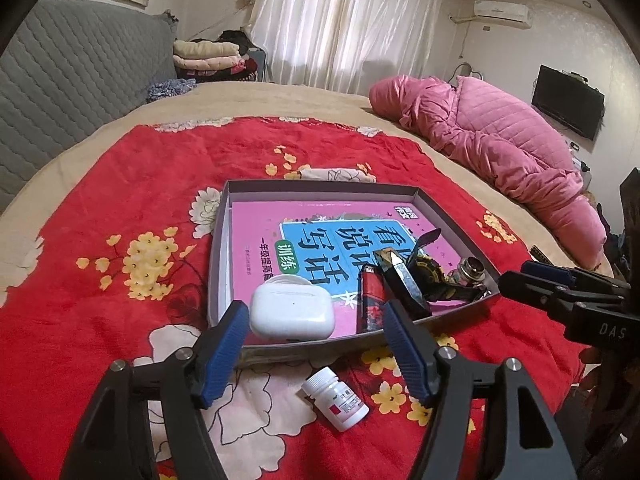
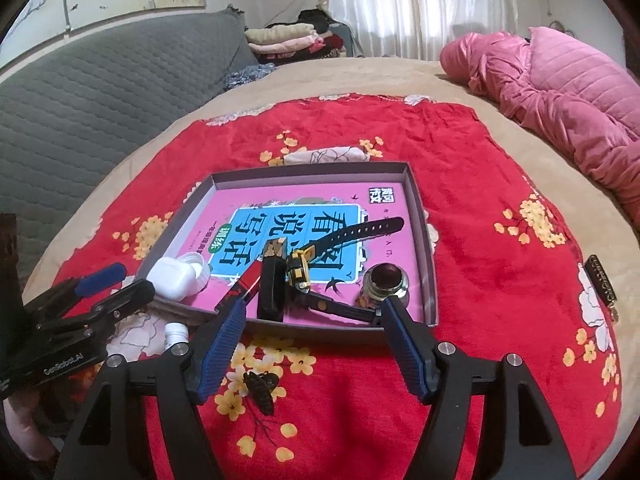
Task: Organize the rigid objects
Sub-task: 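Withdraw both tools from the box toward the pill bottle and hair clip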
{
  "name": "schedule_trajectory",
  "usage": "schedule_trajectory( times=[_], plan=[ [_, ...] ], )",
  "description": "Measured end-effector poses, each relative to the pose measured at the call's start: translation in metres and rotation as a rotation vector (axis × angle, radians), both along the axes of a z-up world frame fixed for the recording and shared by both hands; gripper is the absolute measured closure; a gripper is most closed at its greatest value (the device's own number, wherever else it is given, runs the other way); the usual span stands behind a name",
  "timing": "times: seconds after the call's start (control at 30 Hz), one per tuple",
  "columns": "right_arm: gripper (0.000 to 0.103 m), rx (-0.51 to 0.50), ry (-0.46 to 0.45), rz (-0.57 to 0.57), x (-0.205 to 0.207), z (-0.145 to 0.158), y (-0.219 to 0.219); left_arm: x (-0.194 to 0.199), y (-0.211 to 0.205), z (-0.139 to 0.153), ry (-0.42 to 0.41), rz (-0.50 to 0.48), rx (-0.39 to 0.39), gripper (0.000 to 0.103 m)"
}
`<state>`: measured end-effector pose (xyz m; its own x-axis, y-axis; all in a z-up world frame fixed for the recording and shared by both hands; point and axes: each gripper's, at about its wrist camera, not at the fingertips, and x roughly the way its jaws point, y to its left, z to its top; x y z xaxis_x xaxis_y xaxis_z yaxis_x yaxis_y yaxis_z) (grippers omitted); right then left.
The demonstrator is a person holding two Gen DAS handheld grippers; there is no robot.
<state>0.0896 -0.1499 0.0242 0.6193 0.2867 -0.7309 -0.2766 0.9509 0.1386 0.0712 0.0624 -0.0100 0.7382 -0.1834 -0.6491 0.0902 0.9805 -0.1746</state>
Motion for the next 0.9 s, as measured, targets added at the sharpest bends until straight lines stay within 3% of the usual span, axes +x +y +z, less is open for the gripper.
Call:
schedule_trajectory(
  times=[0.23,0.4,0.9],
  plan=[
    [0.028,-0.014,-0.031,-0.005,-0.009,0.007,-0.004,-0.015,0.005,0.017,-0.065,0.015,-0.038,0.034],
    [0.028,-0.017,-0.048,-0.012,-0.016,0.012,-0.008,-0.023,0.0,0.029,-0.097,0.033,-0.005,0.034],
    [0.028,-0.051,-0.102,0.007,-0.04,0.022,-0.012,-0.045,-0.003,0.039,-0.069,0.057,0.001,0.034]
  ],
)
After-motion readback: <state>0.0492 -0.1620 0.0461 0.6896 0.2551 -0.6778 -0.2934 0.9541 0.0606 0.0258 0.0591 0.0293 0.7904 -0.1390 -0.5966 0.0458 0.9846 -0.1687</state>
